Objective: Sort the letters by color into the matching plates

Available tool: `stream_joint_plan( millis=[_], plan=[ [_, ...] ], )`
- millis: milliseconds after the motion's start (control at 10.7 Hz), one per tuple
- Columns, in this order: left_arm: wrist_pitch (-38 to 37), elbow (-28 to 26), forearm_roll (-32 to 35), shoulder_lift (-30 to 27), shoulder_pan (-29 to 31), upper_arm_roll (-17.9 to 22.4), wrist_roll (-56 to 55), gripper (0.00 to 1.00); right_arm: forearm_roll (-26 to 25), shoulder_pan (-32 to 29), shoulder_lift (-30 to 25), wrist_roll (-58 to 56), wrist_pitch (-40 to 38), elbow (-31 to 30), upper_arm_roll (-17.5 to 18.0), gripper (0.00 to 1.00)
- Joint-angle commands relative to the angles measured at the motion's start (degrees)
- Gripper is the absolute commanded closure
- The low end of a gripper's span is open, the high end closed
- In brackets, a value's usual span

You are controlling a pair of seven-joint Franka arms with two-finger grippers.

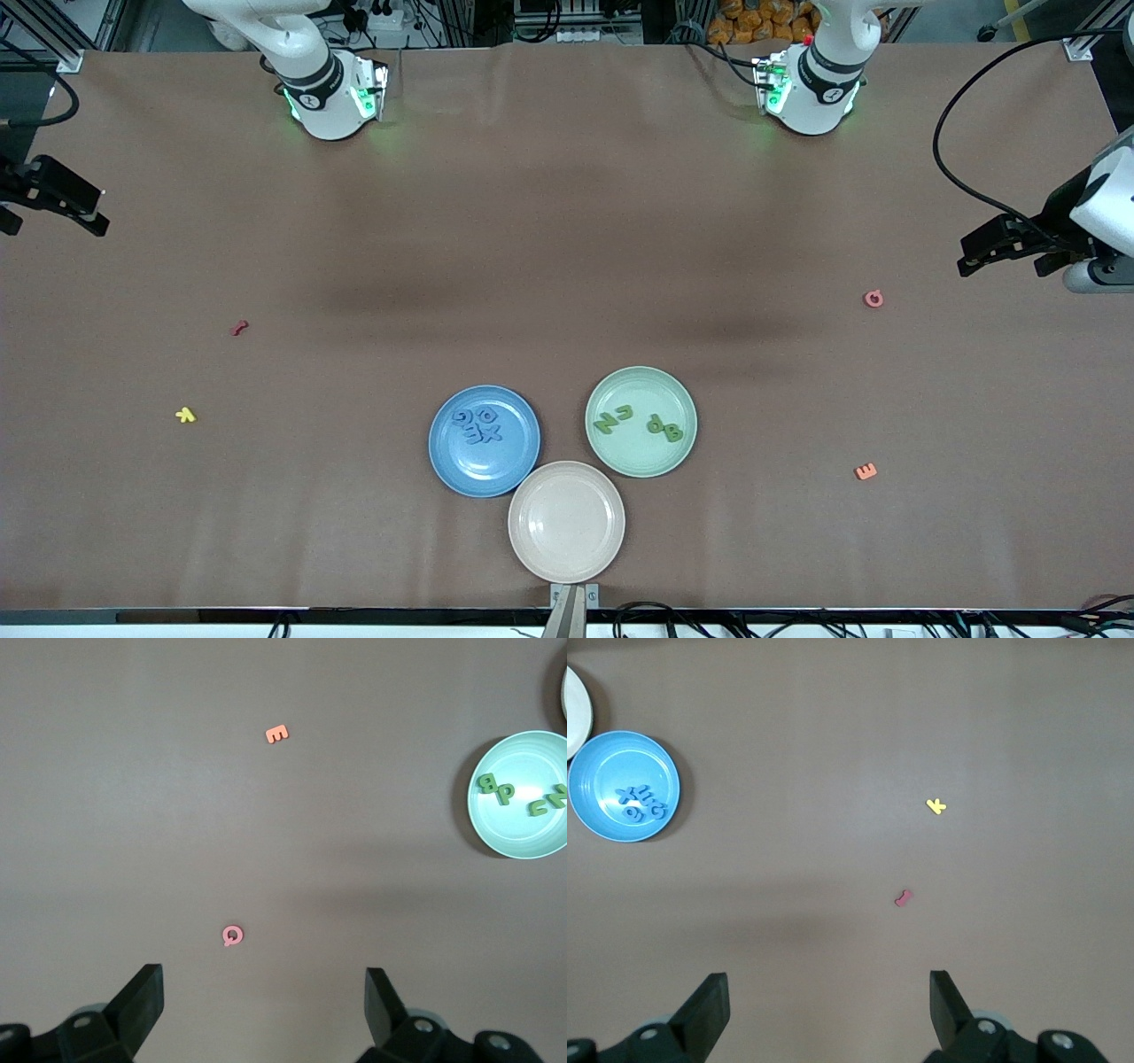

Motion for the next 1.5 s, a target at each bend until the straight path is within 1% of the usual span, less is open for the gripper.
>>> stream_joint_plan(
  millis=[0, 375, 750, 1125, 1406],
  plan=[
    [0.1, 0.3, -1.0, 0.0, 0.8, 0.0, 0.3, 0.0, -0.5, -1.3, 0.9, 0.2, -1.8, 1.5, 0.5, 0.0],
    [0.2, 0.3, -1.1, 1.9, 1.2, 0.0, 0.3, 0.0, -0.5, -2.5, 1.3, 0.4, -2.0, 1.2, 0.5, 0.0],
    [0.2, 0.2, -1.0, 2.6, 2.0, -0.1, 0.3, 0.0, -0.5, -2.9, 1.6, 0.8, -1.9, -0.5, 0.5, 0.0],
    [0.4, 0.4, -1.0, 2.5, 2.0, -0.1, 0.3, 0.0, -0.3, -3.0, 2.5, 0.9, -1.5, -0.1, 0.5, 0.0],
    [0.3, 1.9, -1.0, 1.8, 2.0, -0.1, 0.3, 0.0, -0.3, -3.1, 2.6, 0.9, -1.5, -0.1, 0.5, 0.0]
  ],
)
